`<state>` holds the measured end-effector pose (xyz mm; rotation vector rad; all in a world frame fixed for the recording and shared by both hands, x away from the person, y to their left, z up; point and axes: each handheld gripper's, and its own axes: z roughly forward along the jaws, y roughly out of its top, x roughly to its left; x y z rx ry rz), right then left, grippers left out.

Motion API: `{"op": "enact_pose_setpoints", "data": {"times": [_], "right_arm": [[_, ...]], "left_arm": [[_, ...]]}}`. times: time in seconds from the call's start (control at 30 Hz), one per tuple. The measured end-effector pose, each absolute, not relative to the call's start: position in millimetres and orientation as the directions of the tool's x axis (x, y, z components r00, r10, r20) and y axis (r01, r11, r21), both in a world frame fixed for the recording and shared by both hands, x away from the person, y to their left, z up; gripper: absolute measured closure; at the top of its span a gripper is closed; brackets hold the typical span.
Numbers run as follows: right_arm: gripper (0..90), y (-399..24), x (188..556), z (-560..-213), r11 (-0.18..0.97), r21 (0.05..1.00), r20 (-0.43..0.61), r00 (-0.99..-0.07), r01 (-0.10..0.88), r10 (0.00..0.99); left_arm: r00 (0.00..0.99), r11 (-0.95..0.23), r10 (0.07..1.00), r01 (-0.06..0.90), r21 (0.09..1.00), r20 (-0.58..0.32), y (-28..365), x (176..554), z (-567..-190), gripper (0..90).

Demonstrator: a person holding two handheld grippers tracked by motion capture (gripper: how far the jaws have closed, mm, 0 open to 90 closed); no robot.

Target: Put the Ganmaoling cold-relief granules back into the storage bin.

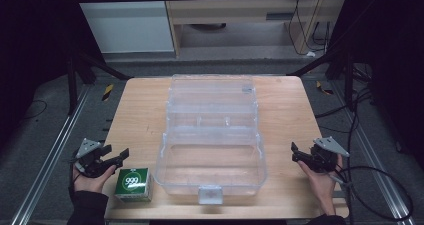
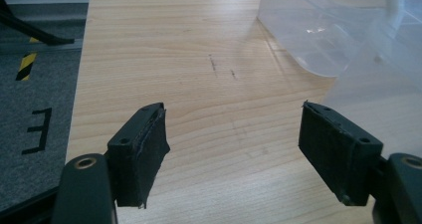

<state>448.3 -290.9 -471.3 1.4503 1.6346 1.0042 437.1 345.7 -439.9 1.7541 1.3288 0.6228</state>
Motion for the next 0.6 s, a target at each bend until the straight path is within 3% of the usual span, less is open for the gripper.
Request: {"op": "enact_pose_setpoints", "data": {"times": [0.6], "right_arm": [[8.6, -292.4, 444.6, -475.2, 0.078, 0.898, -0.021, -0.135, 0.434, 0.991]], "left_arm": [[0.456, -0.226, 0.888, 0.532, 0.816, -0.051, 337.8, 439.3, -435.9, 25.3]]}}
